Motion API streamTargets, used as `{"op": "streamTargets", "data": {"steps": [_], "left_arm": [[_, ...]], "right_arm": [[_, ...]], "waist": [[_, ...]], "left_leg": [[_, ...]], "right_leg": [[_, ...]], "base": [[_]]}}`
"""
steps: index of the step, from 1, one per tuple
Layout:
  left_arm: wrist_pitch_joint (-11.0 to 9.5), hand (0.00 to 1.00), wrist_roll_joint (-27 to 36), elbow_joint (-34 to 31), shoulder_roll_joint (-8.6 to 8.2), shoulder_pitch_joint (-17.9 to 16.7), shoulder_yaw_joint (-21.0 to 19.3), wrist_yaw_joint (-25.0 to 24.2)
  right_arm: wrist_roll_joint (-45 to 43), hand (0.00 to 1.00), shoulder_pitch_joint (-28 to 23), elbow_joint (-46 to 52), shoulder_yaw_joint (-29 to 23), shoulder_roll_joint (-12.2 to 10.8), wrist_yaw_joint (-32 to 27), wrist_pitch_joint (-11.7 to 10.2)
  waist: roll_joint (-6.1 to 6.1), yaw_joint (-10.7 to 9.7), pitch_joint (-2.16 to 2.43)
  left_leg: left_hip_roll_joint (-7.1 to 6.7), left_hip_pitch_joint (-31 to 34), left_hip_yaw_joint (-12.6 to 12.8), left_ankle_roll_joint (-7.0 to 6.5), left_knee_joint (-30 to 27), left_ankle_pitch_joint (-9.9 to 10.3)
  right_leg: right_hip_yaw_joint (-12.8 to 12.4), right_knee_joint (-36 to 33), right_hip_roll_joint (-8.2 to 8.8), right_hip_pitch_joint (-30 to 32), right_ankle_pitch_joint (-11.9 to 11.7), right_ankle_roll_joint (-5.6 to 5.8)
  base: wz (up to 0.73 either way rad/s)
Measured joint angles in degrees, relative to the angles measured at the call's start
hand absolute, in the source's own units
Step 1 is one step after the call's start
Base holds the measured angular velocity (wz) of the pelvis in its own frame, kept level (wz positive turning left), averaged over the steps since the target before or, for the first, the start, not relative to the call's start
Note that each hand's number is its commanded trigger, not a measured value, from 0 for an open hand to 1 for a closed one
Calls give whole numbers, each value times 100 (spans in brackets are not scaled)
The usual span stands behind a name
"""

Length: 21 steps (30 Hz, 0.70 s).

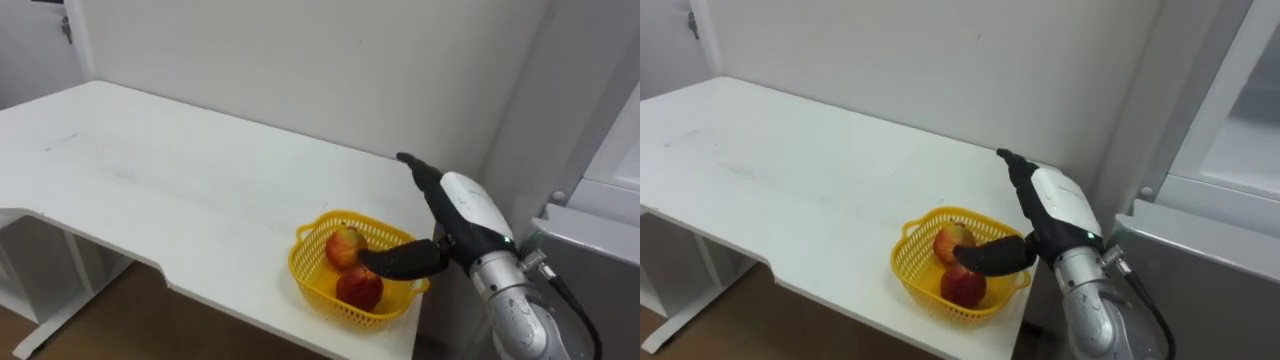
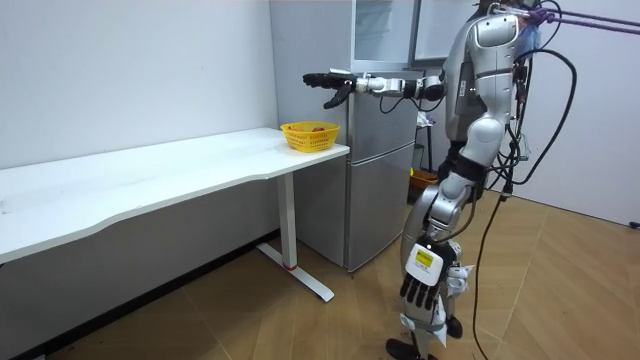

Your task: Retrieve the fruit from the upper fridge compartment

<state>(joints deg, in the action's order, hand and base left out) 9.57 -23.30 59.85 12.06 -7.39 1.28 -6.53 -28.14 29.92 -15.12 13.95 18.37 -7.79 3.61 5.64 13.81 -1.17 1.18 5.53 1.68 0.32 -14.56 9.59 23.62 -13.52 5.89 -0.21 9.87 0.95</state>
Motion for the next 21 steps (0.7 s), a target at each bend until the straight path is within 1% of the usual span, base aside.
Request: {"op": "streamTargets", "data": {"steps": [2,4,7,9,12,15,17,19,21], "left_arm": [[12,0,5,-5,2,-16,3,23],[14,0,8,-5,-15,-35,4,86],[9,0,22,-5,-30,-43,12,143],[-4,0,22,1,-28,-45,8,170],[-71,0,20,108,-31,-41,7,256],[-93,0,14,238,-28,-37,23,262],[-147,0,16,246,-29,-63,44,265],[-218,0,19,260,-30,-96,39,340],[-270,0,20,263,-31,-119,16,396]], "right_arm": [[41,0,-1,167,0,-4,-9,0],[166,0,-8,439,24,-14,-1,-17],[350,0,-22,623,28,-27,-2,-47],[438,0,-25,803,11,-27,-21,-50],[594,0,-25,1128,-39,-25,-74,-52],[839,0,-36,1469,-137,-26,-162,-55],[876,0,-98,1855,-239,-26,-279,-66],[1002,0,-213,2416,-408,-25,-520,-213],[1107,0,-332,2763,-576,-22,-707,-382]], "waist": [[-49,-59,23],[-120,-86,65],[-182,-124,99],[-197,-215,108],[-196,-294,133],[-181,-444,144],[-175,-497,147],[-176,-597,146],[-178,-617,146]], "left_leg": [[0,-3,9,0,-5,0],[10,-39,82,0,-16,0],[17,-123,143,-1,-6,-1],[18,-189,148,-2,24,-1],[34,-280,269,0,84,-3],[30,-394,322,-1,113,-3],[30,-435,369,-2,138,-3],[21,-470,380,-4,180,-3],[26,-518,421,-4,204,-3]], "right_leg": [[-15,-1,1,1,0,0],[-104,-2,-4,-1,0,0],[-165,-15,-3,-55,0,0],[-181,-17,-2,-102,0,1],[-309,-22,-18,-126,0,0],[-389,-8,-21,-172,3,5],[-458,-6,-27,-173,10,15],[-482,6,-25,-178,14,22],[-519,65,-42,-211,7,32]], "base": [[-2],[-12],[-9],[-7],[-19],[-12],[-13],[-5],[-9]]}}
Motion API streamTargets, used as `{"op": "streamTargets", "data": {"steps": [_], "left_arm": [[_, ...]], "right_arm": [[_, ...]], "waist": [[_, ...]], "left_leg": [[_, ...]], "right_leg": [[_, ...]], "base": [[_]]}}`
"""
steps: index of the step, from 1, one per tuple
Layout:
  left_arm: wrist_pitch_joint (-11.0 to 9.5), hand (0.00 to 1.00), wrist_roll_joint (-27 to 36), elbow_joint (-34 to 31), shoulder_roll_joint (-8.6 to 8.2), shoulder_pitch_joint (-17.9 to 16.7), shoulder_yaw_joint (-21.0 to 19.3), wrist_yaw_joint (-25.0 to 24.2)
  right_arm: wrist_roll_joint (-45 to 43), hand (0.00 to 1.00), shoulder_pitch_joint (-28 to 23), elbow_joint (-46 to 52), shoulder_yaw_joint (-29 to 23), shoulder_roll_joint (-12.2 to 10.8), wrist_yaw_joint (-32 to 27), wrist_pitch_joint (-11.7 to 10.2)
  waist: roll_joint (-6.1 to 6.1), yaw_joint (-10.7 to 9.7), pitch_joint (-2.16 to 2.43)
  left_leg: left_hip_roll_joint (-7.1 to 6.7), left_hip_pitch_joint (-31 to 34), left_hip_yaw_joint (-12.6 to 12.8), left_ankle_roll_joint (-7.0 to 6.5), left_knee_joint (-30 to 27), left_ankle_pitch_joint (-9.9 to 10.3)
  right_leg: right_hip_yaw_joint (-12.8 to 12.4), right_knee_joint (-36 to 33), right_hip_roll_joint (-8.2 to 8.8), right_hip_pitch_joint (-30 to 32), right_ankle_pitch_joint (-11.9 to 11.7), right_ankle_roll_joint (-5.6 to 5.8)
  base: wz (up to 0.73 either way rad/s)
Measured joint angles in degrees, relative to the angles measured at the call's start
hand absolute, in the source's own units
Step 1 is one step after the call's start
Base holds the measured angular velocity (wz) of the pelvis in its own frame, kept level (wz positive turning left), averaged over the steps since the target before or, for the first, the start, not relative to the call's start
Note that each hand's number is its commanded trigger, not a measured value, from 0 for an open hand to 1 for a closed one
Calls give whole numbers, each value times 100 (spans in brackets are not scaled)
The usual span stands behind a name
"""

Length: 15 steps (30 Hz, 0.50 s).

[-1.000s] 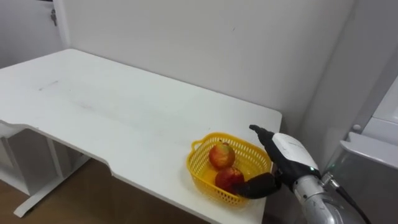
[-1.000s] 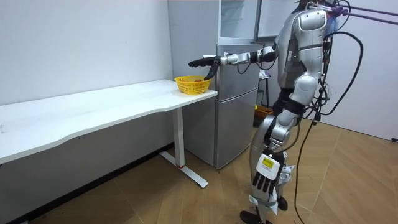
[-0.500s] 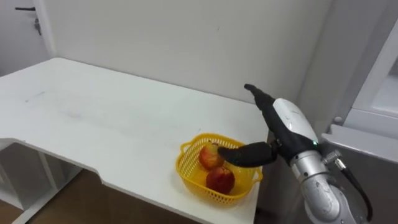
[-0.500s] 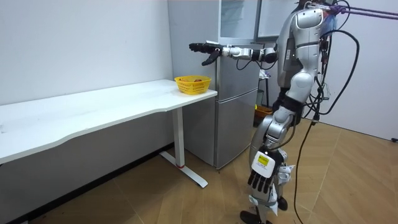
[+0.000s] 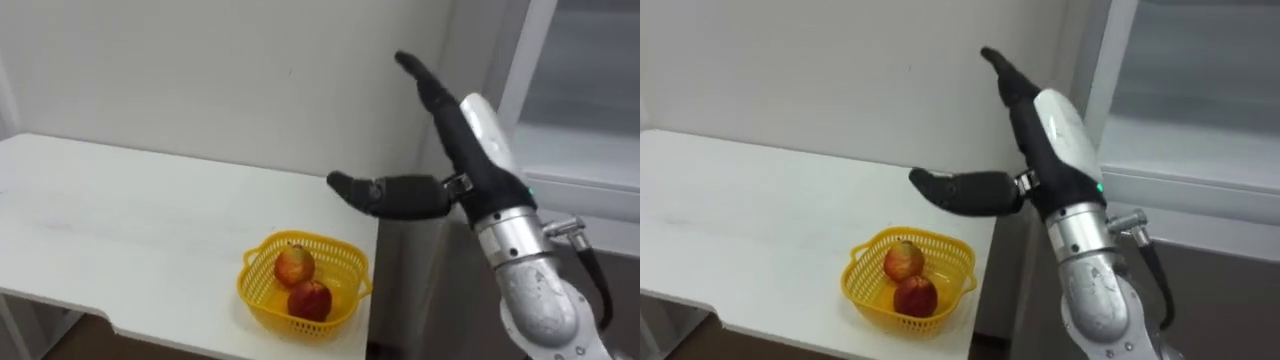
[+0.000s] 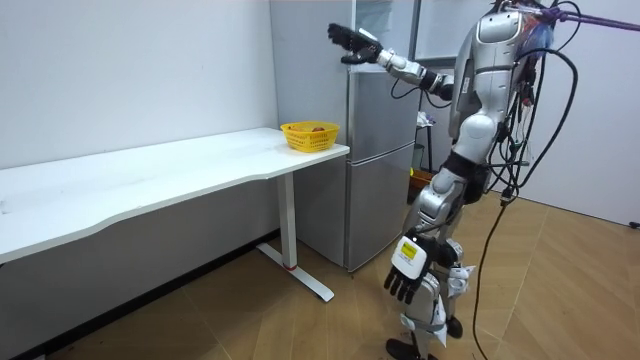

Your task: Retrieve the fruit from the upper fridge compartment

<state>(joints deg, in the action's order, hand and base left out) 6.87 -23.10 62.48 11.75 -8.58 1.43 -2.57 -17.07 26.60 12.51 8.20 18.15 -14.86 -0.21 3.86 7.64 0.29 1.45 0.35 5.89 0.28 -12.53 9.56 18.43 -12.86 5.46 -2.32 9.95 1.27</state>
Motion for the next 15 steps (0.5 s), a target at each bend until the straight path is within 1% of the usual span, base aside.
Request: {"op": "streamTargets", "data": {"steps": [1,2,3,5,6,8,9,10,11,12,13,15], "left_arm": [[-24,0,1,0,-7,-17,4,41],[-47,0,3,0,-11,-30,5,75],[-97,0,3,2,-10,-78,-4,118],[-105,0,4,4,-19,-105,-8,181],[-106,0,5,5,-26,-125,-9,205],[-107,0,5,5,-27,-141,-8,222],[-110,0,5,-5,-25,-165,-15,236],[-121,0,-1,-11,-28,-167,-25,237],[-132,0,-3,-9,-34,-161,-28,236],[-176,0,-3,8,-55,-156,-72,231],[-206,0,-1,30,-77,-169,-100,226],[-229,0,3,40,-148,-219,-220,230]], "right_arm": [[35,0,-64,164,-101,1,-120,-110],[61,0,-113,229,-140,0,-190,-169],[94,0,-256,382,-207,-3,-284,-229],[101,0,-456,593,-330,-8,-419,-301],[100,0,-553,675,-372,-8,-538,-329],[97,0,-679,698,-434,-8,-699,-402],[92,0,-808,729,-532,-10,-771,-411],[72,0,-973,808,-650,-10,-855,-411],[44,0,-1061,860,-711,-10,-907,-414],[-43,0,-1198,892,-821,-13,-1028,-483],[-76,0,-1343,897,-951,-15,-1141,-580],[-67,0,-1592,894,-1198,-17,-1288,-698]], "waist": [[-1,-21,0],[0,-49,0],[17,-112,12],[21,-182,13],[11,-249,7],[-4,-289,-3],[-26,-349,-18],[-32,-412,-19],[-39,-425,-22],[-62,-472,-31],[-68,-518,-27],[-86,-578,-25]], "left_leg": [[4,-45,17,0,37,0],[4,-88,20,0,67,0],[5,-122,31,2,102,1],[15,-151,52,5,133,2],[27,-162,85,10,145,5],[54,-207,173,21,184,12],[88,-207,197,35,191,27],[89,-206,198,40,191,32],[88,-206,201,42,196,33],[86,-207,212,45,210,34],[86,-209,213,46,215,35],[89,-220,238,48,218,36]], "right_leg": [[-34,41,-17,-37,-9,7],[-42,50,-20,-68,-10,9],[-60,69,-28,-90,-10,9],[-92,98,-47,-99,-14,9],[-108,98,-55,-92,-18,5],[-127,97,-68,-89,-28,-8],[-153,109,-84,-89,-34,-14],[-146,110,-88,-86,-34,-14],[-148,111,-91,-81,-34,-14],[-165,114,-99,-79,-34,-14],[-180,115,-105,-80,-34,-14],[-251,126,-117,-76,-34,-14]], "base": [[-10],[-7],[-5],[-9],[-14],[-19],[-12],[-7],[0],[-5],[-4],[-6]]}}
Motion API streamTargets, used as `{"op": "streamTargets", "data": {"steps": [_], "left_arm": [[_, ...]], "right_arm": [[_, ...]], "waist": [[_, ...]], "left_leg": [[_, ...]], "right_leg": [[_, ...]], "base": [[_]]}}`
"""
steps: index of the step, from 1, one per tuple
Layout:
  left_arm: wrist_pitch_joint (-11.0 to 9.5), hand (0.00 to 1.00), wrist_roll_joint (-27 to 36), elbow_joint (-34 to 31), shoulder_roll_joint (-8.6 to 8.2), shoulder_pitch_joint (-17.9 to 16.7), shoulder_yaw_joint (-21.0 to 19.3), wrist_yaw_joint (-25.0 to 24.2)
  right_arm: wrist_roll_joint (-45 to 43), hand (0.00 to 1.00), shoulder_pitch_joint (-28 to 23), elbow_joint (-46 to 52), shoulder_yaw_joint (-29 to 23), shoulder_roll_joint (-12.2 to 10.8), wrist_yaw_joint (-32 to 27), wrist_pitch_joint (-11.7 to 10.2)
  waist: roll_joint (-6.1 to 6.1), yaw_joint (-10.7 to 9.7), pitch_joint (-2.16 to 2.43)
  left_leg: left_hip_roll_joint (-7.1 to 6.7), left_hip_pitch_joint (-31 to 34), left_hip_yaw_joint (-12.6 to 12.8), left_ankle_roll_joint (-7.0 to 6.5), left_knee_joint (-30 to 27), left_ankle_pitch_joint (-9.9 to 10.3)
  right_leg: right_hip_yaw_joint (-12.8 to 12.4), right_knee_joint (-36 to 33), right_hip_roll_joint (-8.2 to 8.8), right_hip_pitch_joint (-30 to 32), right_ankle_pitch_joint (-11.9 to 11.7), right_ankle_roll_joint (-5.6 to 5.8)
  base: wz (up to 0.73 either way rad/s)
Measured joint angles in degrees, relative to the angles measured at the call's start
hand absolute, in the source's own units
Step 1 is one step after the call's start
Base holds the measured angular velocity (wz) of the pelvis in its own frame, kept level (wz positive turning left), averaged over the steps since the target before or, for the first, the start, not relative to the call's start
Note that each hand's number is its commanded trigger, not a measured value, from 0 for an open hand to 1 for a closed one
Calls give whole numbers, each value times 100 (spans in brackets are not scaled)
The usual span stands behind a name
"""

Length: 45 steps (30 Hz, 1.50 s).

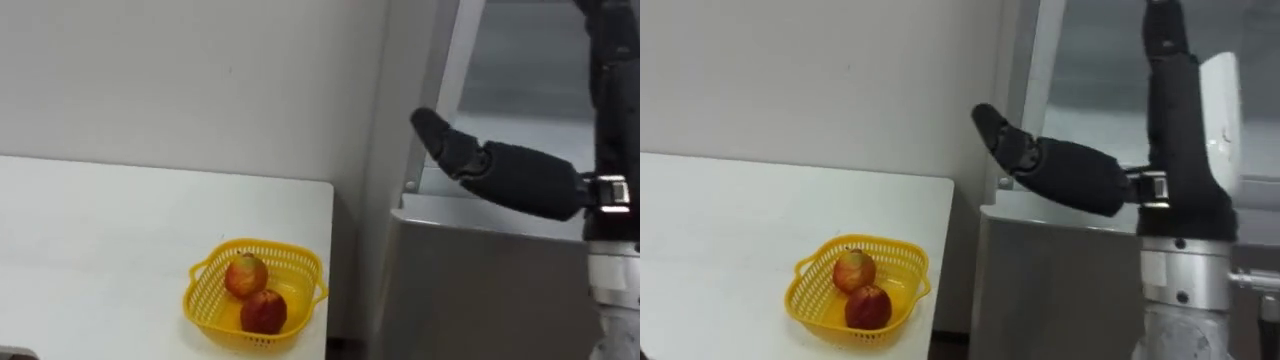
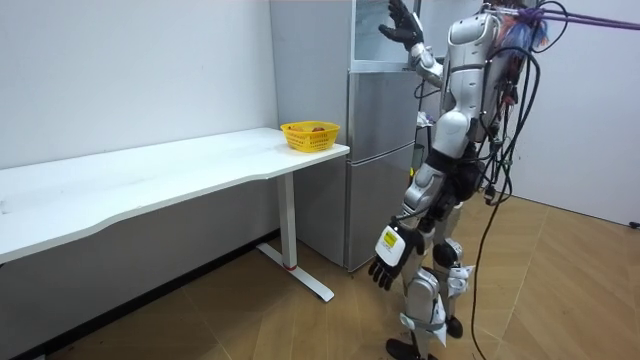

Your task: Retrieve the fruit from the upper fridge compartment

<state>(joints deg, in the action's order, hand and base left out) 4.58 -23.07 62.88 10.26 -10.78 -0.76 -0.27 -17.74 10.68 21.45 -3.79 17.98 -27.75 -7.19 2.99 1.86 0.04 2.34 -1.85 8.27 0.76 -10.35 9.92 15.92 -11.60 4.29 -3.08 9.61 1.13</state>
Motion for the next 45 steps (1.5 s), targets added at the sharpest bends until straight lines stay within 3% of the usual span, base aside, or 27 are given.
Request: {"op": "streamTargets", "data": {"steps": [3,8,13,18,23,26,32,39,45], "left_arm": [[-39,0,-3,-17,-50,-1,-29,9],[-48,0,-6,-19,-77,-105,-122,10],[-46,0,14,-27,-76,-151,-169,13],[-36,0,118,-26,-76,-148,-130,19],[2,0,441,-33,-62,-132,-119,17],[23,0,561,-44,-53,-147,-118,9],[29,0,544,-104,-39,-225,-125,-25],[54,0,533,-103,-8,-265,-125,-34],[226,0,539,-138,21,-275,-120,-20]], "right_arm": [[22,0,-527,-5,-364,-1,-269,-99],[69,0,-1194,-42,-701,-14,-575,-101],[60,0,-1469,-46,-1120,-30,-783,-103],[65,0,-1823,-335,-1152,-66,-809,-83],[223,0,-1917,-558,-1068,-160,-547,73],[218,0,-1982,-891,-951,-216,-415,106],[233,0,-2023,-1420,-677,-321,269,408],[200,0,-2038,-1669,-464,-361,719,397],[566,0,-2080,-2321,-406,-361,1060,400]], "waist": [[-48,-99,6],[-151,-260,61],[-124,-445,57],[-99,-506,52],[-105,-452,24],[-126,-454,32],[-117,-445,27],[-37,-457,31],[20,-447,31]], "left_leg": [[4,18,12,3,0,3],[23,-74,103,14,55,7],[17,-97,182,15,71,6],[21,-185,267,19,119,13],[22,-265,350,20,180,20],[22,-270,358,22,196,27],[27,-207,378,23,211,27],[29,-195,377,25,208,27],[43,-241,378,38,208,50]], "right_leg": [[12,4,-4,20,0,0],[-76,6,-24,19,0,0],[-194,86,-44,3,3,-2],[-267,91,-53,5,4,2],[-345,91,-58,17,6,7],[-348,100,-59,19,10,12],[-345,112,-63,27,10,13],[-334,187,-73,25,5,14],[-316,183,-76,9,3,12]], "base": [[-2],[-10],[-6],[-9],[-8],[0],[0],[0],[0]]}}
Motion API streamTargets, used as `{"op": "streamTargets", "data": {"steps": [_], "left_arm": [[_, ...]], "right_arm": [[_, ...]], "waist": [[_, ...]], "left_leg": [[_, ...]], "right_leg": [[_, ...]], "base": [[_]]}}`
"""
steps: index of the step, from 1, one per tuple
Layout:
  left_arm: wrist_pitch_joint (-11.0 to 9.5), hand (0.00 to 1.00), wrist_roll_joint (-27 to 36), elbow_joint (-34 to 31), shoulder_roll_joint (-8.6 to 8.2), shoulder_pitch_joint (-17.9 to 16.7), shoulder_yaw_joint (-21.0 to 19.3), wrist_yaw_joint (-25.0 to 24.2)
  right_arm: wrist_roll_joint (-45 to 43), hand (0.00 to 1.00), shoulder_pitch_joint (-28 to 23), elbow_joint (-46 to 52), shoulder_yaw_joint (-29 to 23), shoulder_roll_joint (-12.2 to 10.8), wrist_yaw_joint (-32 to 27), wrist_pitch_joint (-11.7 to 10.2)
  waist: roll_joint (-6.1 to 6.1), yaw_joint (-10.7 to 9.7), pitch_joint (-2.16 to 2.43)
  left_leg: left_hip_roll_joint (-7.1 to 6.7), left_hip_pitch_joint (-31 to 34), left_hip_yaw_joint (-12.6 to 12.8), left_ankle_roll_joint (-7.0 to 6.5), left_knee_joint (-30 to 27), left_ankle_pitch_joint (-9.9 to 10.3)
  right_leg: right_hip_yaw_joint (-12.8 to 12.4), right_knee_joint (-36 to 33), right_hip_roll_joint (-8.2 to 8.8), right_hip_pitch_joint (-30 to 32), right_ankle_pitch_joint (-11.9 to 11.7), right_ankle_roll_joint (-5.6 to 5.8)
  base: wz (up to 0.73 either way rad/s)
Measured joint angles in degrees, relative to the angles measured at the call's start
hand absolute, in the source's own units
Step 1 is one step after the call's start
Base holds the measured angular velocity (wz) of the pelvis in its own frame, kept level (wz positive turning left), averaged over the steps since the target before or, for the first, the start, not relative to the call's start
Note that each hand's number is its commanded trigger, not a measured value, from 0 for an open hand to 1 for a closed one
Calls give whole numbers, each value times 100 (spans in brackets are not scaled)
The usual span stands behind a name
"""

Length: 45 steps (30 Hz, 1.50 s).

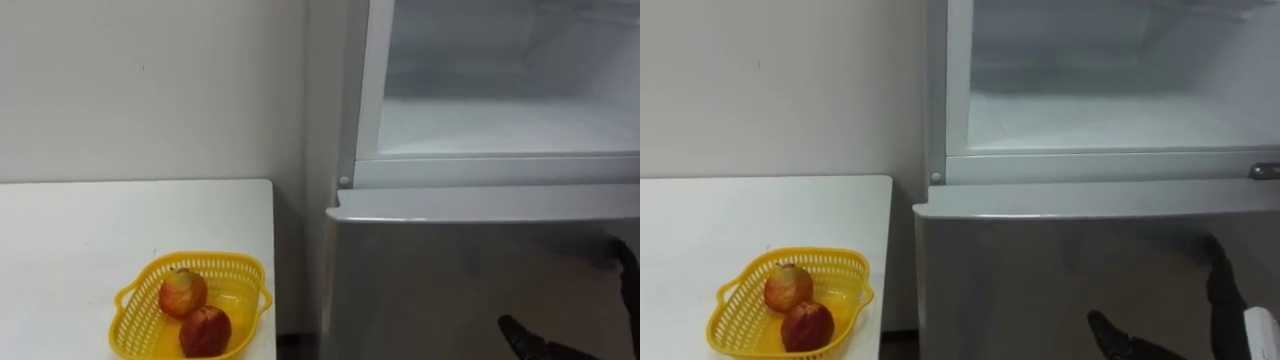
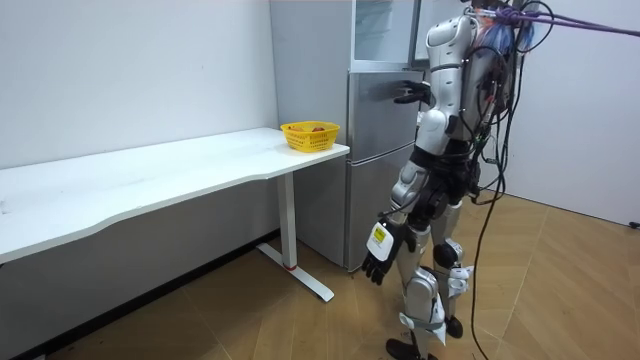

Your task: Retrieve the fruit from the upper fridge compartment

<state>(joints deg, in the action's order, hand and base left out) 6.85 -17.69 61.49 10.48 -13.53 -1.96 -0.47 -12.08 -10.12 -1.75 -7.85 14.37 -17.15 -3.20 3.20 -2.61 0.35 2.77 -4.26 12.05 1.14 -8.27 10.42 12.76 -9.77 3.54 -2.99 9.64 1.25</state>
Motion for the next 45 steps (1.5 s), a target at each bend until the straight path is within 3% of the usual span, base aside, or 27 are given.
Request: {"op": "streamTargets", "data": {"steps": [6,7,10,14,17,18,22,28,33,39,45], "left_arm": [[79,0,-54,-186,-32,-121,-11,-4],[88,0,-54,-189,-46,-158,-10,-18],[158,0,-57,-194,-70,-177,-10,-38],[155,0,-56,-211,-88,-110,-5,-29],[157,0,-57,-240,-101,-116,-14,-18],[156,0,-61,-215,-92,-116,-17,-10],[168,0,-90,-175,-93,-110,-17,-8],[253,0,-95,-154,-103,-100,-8,-17],[303,0,-206,-120,-105,-121,-8,-56],[575,0,-216,-143,-120,-124,2,-269],[660,0,-214,-160,-125,-87,-15,-276]], "right_arm": [[-214,0,-305,-1095,356,-196,657,419],[-275,0,-316,-1368,507,-207,771,464],[-451,0,-334,-1751,781,-264,1051,569],[-452,0,-202,-2584,889,-350,1230,514],[-439,0,-115,-3194,887,-363,1318,510],[-423,0,-24,-3613,880,-363,1327,511],[-333,0,80,-4658,874,-410,1368,523],[-68,0,219,-5643,873,-519,1435,542],[184,0,282,-6086,872,-528,1480,546],[443,0,371,-6478,877,-554,1560,656],[1280,0,436,-6773,864,-563,1572,815]], "waist": [[-49,161,14],[-54,167,33],[-124,169,33],[-119,164,28],[-92,171,12],[-73,169,-17],[-36,210,-31],[-98,292,-16],[-168,302,-22],[-252,293,-60],[-230,285,-62]], "left_leg": [[12,-19,28,7,-2,5],[11,-14,28,7,-7,5],[9,18,6,6,-27,5],[-3,68,-129,6,-113,5],[-10,78,-135,4,-114,5],[-13,68,-134,0,-114,8],[-18,61,-150,-11,-119,15],[-18,46,-151,-15,-126,20],[-22,43,-159,-15,-121,36],[-25,-33,-163,-5,-117,78],[-35,-29,-191,-4,-120,84]], "right_leg": [[-22,-1,-16,-4,-6,-10],[-17,0,-13,-3,-6,-9],[9,0,-6,-15,-6,-9],[122,8,19,-38,-3,-8],[148,9,34,-52,2,-4],[145,16,34,-101,5,0],[142,25,30,-167,16,13],[130,42,29,-186,16,14],[138,104,22,-199,12,20],[136,123,19,-270,33,38],[145,125,28,-267,45,45]], "base": [[-2],[0],[3],[18],[4],[6],[5],[0],[0],[0],[0]]}}
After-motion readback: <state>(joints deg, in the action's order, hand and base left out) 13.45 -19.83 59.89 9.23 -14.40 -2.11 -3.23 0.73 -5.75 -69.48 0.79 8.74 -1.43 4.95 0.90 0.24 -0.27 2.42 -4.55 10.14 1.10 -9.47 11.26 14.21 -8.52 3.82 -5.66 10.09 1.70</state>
